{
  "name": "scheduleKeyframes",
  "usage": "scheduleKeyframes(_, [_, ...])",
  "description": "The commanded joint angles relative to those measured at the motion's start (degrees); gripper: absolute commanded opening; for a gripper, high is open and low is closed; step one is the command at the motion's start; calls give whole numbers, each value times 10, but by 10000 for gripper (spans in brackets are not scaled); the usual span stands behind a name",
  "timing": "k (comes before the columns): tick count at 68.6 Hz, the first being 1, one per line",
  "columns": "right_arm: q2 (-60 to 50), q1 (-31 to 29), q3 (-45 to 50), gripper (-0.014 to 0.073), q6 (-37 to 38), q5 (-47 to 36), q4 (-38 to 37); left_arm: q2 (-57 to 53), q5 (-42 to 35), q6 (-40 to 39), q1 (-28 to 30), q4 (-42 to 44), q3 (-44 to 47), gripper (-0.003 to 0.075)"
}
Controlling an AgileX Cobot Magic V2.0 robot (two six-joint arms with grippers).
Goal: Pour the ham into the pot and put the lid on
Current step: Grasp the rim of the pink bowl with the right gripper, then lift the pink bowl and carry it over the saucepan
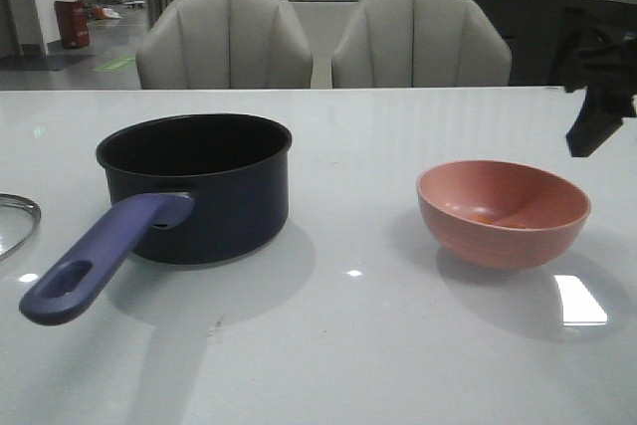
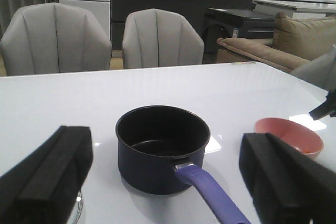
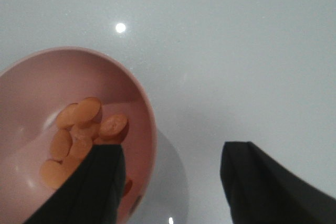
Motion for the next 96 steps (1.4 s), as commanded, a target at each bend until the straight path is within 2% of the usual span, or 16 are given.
scheduleKeyframes(1, [41, 0, -62, 507, -2, 5, 2, 8, -48, -1, -4, -2, -15, 625])
scheduleKeyframes(15, [118, 10, -114, 506, -3, 21, 2, 8, -48, -1, -4, -2, -15, 625])
scheduleKeyframes(18, [129, 15, -121, 484, -3, 20, 2, 8, -48, -1, -4, -2, -15, 625])
scheduleKeyframes(21, [135, 16, -125, 444, -3, 19, 2, 8, -48, -1, -4, -2, -15, 625])
scheduleKeyframes(30, [144, 17, -134, 183, -3, 17, 9, 8, -48, -1, -4, -2, -15, 625])
scheduleKeyframes(33, [144, 17, -134, 120, -3, 17, 12, 8, -48, -1, -4, -2, -15, 625])
scheduleKeyframes(38, [142, 17, -134, 152, -3, 13, 19, 8, -48, -1, -4, -2, -15, 625])
scheduleKeyframes(47, [127, 17, -134, 142, -3, -16, 20, 8, -48, -1, -4, -2, -15, 625])
scheduleKeyframes(54, [102, 17, -135, 139, -2, -42, 51, 8, -48, -1, -4, -2, -15, 625])
scheduleKeyframes(61, [80, 24, -156, 139, -7, -35, 58, 8, -48, -1, -4, -2, -15, 625])
scheduleKeyframes(69, [76, 54, -218, 139, -48, 22, 55, 8, -48, -1, -4, -2, -15, 625])
scheduleKeyframes(72, [83, 81, -266, 139, -64, 68, 55, 8, -48, -1, -4, -2, -15, 625])
scheduleKeyframes(84, [127, 158, -399, 139, -64, 162, 52, 8, -48, -1, -4, -2, -15, 625])
scheduleKeyframes(96, [204, 224, -536, 139, -44, 220, 31, 8, -48, -1, -4, -2, -15, 625])
